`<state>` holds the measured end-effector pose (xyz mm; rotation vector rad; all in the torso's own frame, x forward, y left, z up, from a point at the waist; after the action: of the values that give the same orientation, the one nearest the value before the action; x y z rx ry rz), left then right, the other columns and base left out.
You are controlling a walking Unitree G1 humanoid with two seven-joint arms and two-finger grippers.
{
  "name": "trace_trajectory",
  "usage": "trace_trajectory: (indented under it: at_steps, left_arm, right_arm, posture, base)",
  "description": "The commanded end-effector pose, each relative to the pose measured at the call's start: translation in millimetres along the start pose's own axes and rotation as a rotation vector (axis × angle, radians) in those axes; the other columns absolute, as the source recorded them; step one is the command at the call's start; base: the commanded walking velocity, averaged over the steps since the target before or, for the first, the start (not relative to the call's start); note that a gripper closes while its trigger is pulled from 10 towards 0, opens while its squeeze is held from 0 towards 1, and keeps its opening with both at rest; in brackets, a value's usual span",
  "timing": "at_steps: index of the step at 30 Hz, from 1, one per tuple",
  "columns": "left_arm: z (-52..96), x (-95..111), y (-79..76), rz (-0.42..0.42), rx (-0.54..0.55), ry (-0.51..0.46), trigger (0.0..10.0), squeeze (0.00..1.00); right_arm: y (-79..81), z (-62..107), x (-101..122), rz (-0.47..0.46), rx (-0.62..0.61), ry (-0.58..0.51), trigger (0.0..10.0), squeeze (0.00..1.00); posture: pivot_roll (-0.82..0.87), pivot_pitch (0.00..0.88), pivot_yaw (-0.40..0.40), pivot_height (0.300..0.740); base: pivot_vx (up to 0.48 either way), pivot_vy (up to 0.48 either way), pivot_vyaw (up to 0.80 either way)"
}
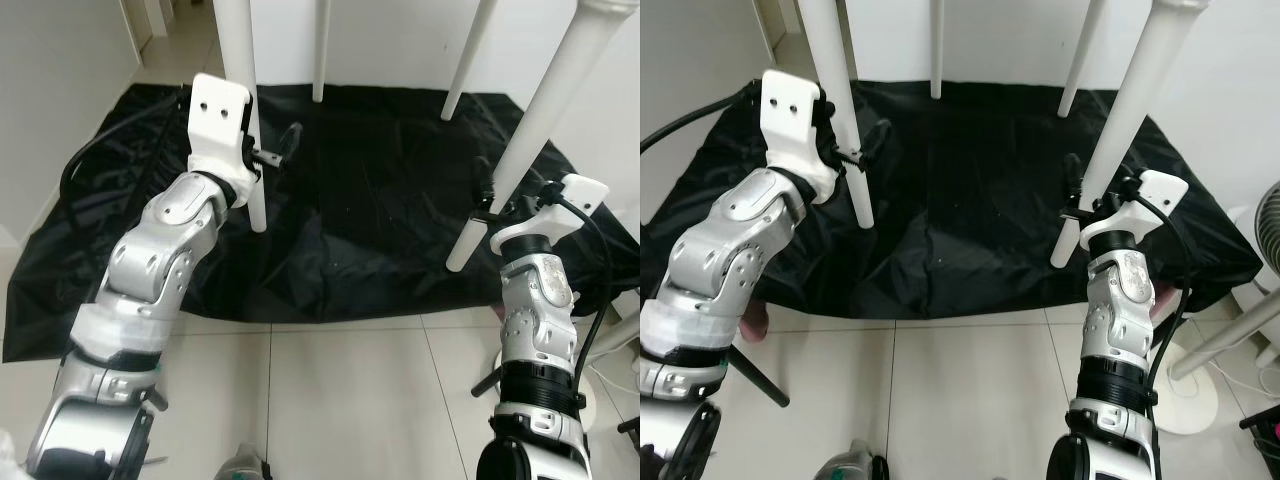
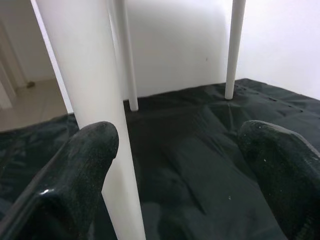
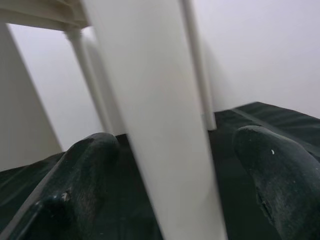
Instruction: Building children table
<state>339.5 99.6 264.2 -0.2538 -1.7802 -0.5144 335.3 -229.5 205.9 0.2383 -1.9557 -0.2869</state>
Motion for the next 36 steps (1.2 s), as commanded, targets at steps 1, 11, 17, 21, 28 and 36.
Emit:
trace_trajectory:
  at_steps: [1,11,17,21,28,36]
  left_arm:
    - [5.8,6.2,-10.1,0.011,-0.074,-0.033,10.0,0.00]
    - [5.8,6.2,-10.1,0.011,-0.074,-0.033,10.0,0.00]
    - [5.8,6.2,-10.1,0.011,-0.074,-0.033,10.0,0.00]
    - [5.8,6.2,-10.1,0.011,-0.074,-0.033,10.0,0.00]
    - [5.8,6.2,-10.1,0.011,-0.074,-0.033,10.0,0.00]
    - [5.8,6.2,-10.1,0.011,-0.074,-0.033,10.0,0.00]
  right_arm:
    - [-4.1,3.9,4.0,0.017,-0.042,-0.031,10.0,0.00]
    - [-4.1,3.9,4.0,0.017,-0.042,-0.031,10.0,0.00]
    - [-4.1,3.9,4.0,0.017,-0.042,-0.031,10.0,0.00]
    - [-4.1,3.9,4.0,0.017,-0.042,-0.031,10.0,0.00]
    - [-4.1,3.9,4.0,0.017,-0.042,-0.031,10.0,0.00]
    - [-4.1,3.9,4.0,0.017,-0.042,-0.031,10.0,0.00]
  posture:
    - [0.03,0.157,-0.024,0.740]
    - [0.03,0.157,-0.024,0.740]
    - [0.03,0.157,-0.024,0.740]
    - [0.03,0.157,-0.024,0.740]
    - [0.03,0.157,-0.024,0.740]
    - [0.03,0.157,-0.024,0.740]
  base:
    - [0.000,0.000,0.00]
    - [0.000,0.000,0.00]
    - [0.000,0.000,0.00]
    - [0.000,0.000,0.00]
    - [0.000,0.000,0.00]
    - [0.000,0.000,0.00]
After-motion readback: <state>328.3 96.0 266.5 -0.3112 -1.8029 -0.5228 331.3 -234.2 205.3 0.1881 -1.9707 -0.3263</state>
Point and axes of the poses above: a point about 5 cm out from each wrist's last joint towards the gripper, its own z axis pointing back from the gripper into the wrist, its own x axis along the axis of the wrist's last joint, y = z × x, the point moved 2 cm from there along -z, pointing out of the wrist towards the gripper, and after that the axes turned 6 degrees about -z, right-handed, at the moved point
